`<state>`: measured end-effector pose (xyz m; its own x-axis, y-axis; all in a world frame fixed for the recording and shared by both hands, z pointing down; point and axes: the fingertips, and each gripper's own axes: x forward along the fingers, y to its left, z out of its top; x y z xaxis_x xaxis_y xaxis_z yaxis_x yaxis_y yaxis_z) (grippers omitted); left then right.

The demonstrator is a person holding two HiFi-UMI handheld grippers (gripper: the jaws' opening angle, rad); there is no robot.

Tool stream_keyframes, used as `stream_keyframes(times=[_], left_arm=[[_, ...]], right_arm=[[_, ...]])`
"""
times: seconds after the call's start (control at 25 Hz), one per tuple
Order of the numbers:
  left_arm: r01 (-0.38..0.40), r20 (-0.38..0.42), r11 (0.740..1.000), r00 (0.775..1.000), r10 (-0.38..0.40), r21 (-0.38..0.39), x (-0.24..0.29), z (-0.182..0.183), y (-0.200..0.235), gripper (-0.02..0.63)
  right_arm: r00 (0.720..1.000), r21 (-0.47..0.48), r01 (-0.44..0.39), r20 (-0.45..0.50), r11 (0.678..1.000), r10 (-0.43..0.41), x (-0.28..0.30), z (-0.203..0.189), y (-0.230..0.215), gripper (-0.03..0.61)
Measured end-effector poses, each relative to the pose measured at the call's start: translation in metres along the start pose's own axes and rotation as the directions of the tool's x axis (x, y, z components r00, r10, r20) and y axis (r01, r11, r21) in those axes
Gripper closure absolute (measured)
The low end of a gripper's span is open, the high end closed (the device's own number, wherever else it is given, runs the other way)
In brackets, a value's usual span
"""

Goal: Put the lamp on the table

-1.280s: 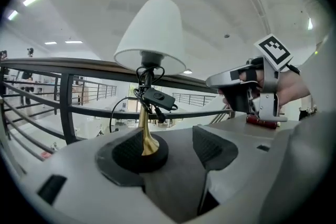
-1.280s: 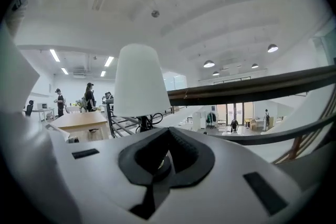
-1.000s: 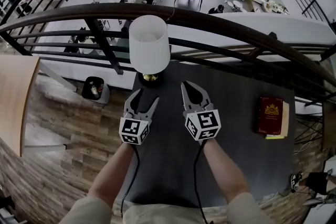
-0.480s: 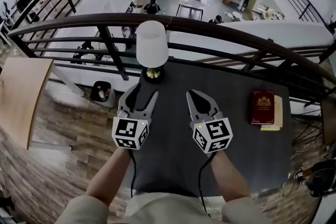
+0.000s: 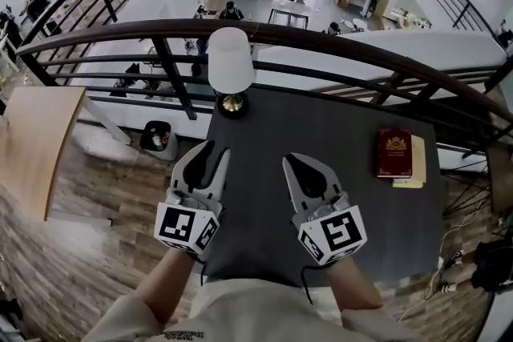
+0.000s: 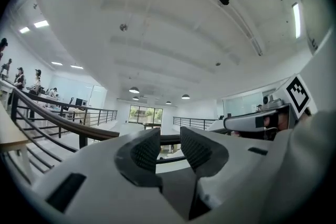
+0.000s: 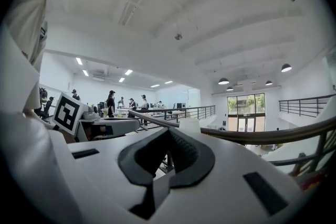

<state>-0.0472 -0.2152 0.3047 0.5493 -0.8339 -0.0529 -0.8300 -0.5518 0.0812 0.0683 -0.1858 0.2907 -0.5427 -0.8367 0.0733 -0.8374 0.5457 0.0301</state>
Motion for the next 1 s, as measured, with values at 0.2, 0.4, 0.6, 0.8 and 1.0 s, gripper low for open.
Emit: stream_keyframes(times=[0.2,0.4,0.6,0.8,1.0], left_arm=[[0.015,-0.023,1.0,1.0,-0.014,0.028,-0.023,-0.005,-0.016,0.557],[0.049,-0.027,0.995,0.999,-0.047,0.087,-0.042,-0.017,-0.034,0.607],[0.111,-0.049,0.986,0.993,-0.106,0.122,-0.048,-0.029,-0.056,0.609],[0.146,-0.054,0.982,0.989,-0.14,0.124,-0.046,-0.03,-0.067,0.609],[0.152,-0.045,0.981,0.988,-0.148,0.123,-0.043,-0.028,-0.067,0.609]], right_arm=[[0.999,0.039,-0.036,-0.003,0.999,0.037,-0.02,-0.004,0.022,0.578],[1.0,0.079,-0.009,-0.023,0.997,0.011,-0.034,-0.026,0.027,0.578],[0.999,0.136,0.032,0.012,0.99,-0.034,-0.049,-0.034,0.025,0.58],[0.999,0.095,0.052,0.011,0.994,-0.053,-0.048,-0.033,0.023,0.58],[0.996,0.099,0.091,0.001,0.991,-0.092,-0.048,-0.039,0.017,0.58]])
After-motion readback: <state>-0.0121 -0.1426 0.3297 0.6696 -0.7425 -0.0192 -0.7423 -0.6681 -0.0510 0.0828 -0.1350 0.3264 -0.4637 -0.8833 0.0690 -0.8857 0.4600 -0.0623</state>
